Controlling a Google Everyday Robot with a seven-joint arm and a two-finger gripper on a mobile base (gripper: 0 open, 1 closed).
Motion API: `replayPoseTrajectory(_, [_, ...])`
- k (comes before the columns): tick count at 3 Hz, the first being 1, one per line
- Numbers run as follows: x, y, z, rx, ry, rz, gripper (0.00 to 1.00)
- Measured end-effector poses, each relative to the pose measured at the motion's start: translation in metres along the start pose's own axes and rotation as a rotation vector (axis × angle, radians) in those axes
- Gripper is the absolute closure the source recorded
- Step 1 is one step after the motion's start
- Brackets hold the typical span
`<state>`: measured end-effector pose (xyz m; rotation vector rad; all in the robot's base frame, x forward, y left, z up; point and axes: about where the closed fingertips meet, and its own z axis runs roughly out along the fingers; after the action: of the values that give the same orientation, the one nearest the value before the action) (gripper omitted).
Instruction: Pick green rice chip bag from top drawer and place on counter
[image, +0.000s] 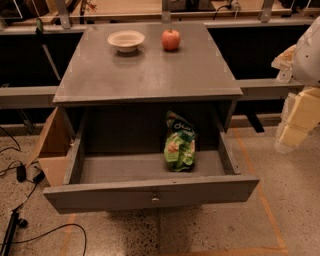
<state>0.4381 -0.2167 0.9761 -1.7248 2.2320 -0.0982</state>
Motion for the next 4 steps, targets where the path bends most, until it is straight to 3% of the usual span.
replayPoseTrajectory(1, [0.0,0.0,0.0,0.0,0.0,0.0,0.0])
replayPoseTrajectory(2, [-0.012,-0.01,0.025,-0.022,-0.105,0.097,0.0])
replayPoseTrajectory(3, [-0.042,-0.018,0.1,-0.144,-0.308,0.33,0.0])
replayPoseTrajectory(4, [-0.077,-0.026,0.161,-0.211,-0.436,0.477,0.0])
